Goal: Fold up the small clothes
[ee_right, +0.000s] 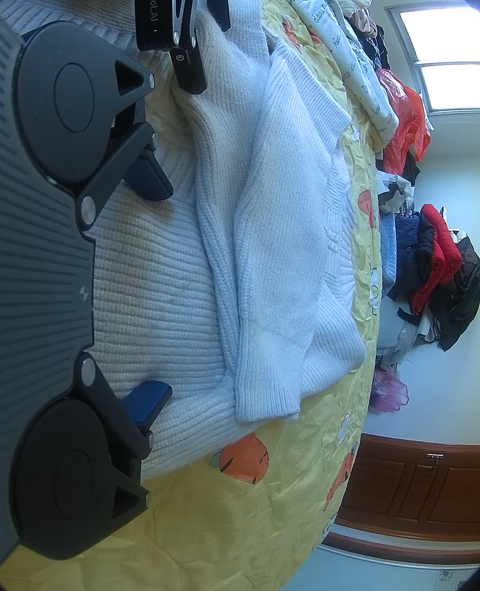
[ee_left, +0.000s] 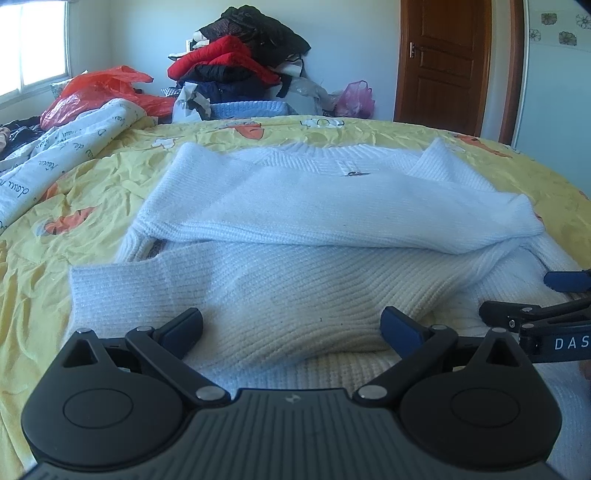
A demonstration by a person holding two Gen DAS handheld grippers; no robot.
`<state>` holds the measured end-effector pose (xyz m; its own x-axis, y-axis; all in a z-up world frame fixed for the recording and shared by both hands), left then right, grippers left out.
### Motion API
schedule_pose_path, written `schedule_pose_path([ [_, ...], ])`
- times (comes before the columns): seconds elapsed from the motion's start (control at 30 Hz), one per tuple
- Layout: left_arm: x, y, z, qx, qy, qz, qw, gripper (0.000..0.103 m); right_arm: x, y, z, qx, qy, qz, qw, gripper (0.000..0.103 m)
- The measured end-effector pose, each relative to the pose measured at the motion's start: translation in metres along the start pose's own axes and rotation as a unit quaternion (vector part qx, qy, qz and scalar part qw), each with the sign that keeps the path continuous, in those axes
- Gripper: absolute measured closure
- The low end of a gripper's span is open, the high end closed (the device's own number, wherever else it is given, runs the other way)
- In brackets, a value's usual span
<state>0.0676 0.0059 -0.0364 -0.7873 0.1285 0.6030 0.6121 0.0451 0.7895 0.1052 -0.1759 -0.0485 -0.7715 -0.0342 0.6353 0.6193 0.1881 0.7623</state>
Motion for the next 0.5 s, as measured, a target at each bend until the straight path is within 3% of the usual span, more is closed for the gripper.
schedule_pose_path([
  [0.5, 0.0001, -0.0003, -0.0001, -0.001, 0.002, 0.000, 1.0000, 0.000, 0.0081, -0.0066, 0.0006, 0.000, 0.000, 0.000, 1.000, 0.000],
])
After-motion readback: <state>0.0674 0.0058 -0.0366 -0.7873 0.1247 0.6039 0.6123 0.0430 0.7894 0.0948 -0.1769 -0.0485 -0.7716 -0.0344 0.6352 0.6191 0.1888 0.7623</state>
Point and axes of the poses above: each gripper's, at about its wrist camera, not at the fingertips, and x roughly against the way its jaws point, z to its left, y to its top, the point moved 6 cm from there along -x, roughly the way its jaws point, and after that the axes turned 12 degrees about -y, right-handed, at the moved point
